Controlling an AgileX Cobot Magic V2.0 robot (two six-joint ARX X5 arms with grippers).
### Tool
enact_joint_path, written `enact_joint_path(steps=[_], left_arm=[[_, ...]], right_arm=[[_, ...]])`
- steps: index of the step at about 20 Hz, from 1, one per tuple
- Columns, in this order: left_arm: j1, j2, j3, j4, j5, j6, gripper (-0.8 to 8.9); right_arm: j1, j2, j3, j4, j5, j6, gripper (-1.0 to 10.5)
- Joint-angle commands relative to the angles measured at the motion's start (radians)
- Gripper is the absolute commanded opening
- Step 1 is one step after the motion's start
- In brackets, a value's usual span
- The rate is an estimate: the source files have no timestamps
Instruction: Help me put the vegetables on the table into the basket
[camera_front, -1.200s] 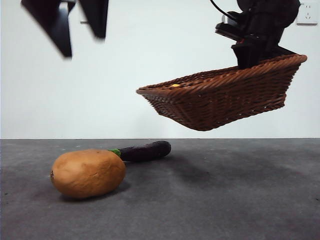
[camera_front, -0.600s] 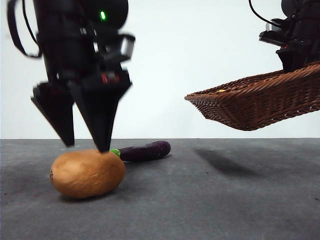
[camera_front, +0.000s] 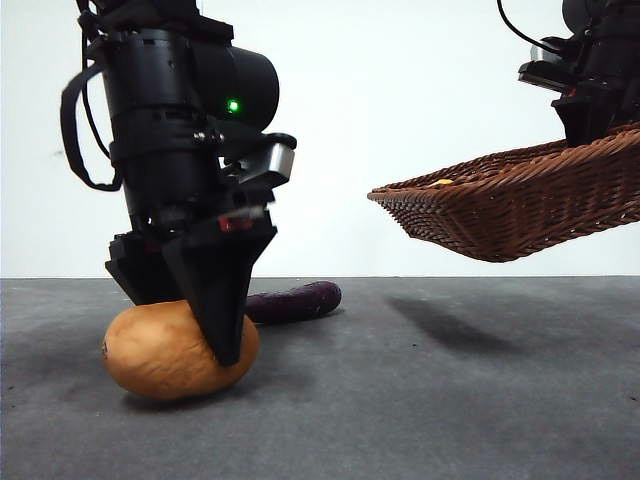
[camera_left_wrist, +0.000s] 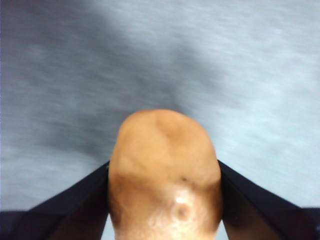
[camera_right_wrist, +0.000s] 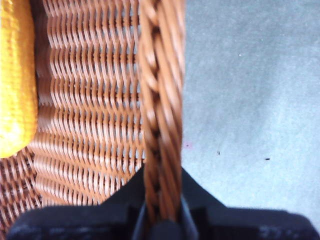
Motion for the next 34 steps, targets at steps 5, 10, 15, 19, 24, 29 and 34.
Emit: enact_joint_path(steps=[5, 10, 15, 19, 24, 29, 34], left_arm=[[-0.016, -0.223, 0.119, 0.104, 0.476, -0.188, -0.05], [-0.071, -0.298, 0.119, 0.417, 0.455, -0.402, -0.05], [-0.125, -0.27, 0.119, 0.404, 0.255, -0.4, -0.05], [-0.152, -0.249, 0.119, 0.262, 0.114, -0.356, 0.0], [-0.165, -0.236, 0.119, 0.205, 0.075, -0.354, 5.29], [-0.17, -0.236, 0.119, 0.205, 0.082, -0.353, 5.8], [-0.154, -0.237, 0.168, 0.093, 0.004, -0.23, 5.74]], right_arm=[[0.007, -0.002, -0.005, -0.054, -0.023, -0.003, -0.2], [0.099, -0.002, -0.005, -0.065, -0.075, 0.01, -0.2], [0.236, -0.002, -0.005, -0.01, -0.074, 0.057, -0.2], [0.326, -0.002, -0.005, 0.018, -0.074, 0.074, -0.2], [0.362, -0.002, -0.005, 0.045, -0.072, 0.103, -0.2], [0.362, -0.002, -0.005, 0.007, -0.017, 0.107, -0.2], [0.324, -0.002, -0.005, -0.043, 0.08, 0.077, -0.2]])
